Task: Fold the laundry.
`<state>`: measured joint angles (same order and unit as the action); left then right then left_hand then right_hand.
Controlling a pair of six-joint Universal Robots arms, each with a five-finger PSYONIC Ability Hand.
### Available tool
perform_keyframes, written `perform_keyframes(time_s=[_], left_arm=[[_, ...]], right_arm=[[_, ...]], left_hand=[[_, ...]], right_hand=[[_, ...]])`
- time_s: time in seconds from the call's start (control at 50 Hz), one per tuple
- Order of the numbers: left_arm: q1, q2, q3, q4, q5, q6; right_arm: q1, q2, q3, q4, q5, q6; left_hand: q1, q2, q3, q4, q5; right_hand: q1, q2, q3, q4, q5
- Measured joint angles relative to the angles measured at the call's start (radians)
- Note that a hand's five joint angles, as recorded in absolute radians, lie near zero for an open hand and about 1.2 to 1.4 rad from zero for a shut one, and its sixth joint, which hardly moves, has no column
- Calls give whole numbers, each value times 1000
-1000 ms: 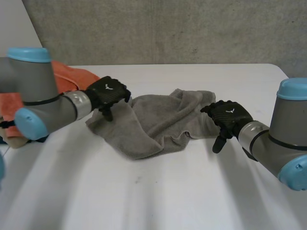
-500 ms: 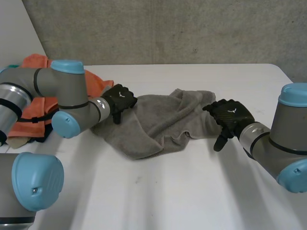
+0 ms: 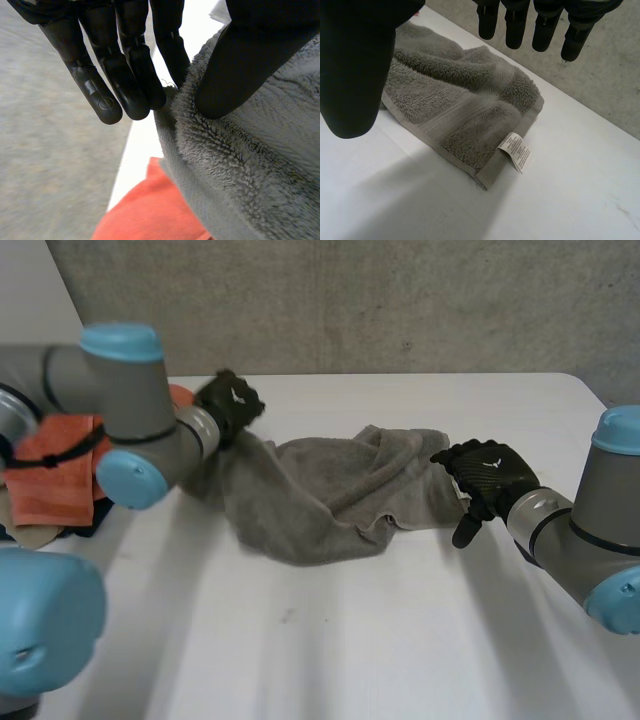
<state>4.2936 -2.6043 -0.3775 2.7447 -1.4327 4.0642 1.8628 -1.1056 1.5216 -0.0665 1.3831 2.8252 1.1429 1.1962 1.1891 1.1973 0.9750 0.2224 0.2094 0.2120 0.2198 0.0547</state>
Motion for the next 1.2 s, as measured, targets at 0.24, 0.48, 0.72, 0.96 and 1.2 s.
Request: perform_keyframes(time_s=[0.24, 0.48, 0.72, 0.96, 1.2], left_arm=[[-8, 512, -418, 70, -41, -128], [-54, 771, -519, 99, -59, -246], [-126, 857, -426, 86, -148, -293], [-157, 919, -352, 52, -200, -368], [-9, 976, -462, 30, -188, -374]], right_arm=[[15, -14, -26, 114, -35, 99], [157, 46, -21, 32, 30, 381], [300, 231, -156, -117, 388, 613], [294, 311, -245, -125, 478, 648], [-31, 35, -154, -148, 234, 261]], left_hand=[[0, 1, 2, 0, 0], [0, 1, 2, 1, 0], [0, 1, 2, 1, 0], [0, 1, 2, 1, 0], [0, 2, 3, 4, 0]], right_hand=[[0, 0, 0, 0, 0], [0, 0, 0, 0, 0], [0, 0, 0, 0, 0], [488, 501, 488, 475, 451], [926, 973, 971, 973, 928]])
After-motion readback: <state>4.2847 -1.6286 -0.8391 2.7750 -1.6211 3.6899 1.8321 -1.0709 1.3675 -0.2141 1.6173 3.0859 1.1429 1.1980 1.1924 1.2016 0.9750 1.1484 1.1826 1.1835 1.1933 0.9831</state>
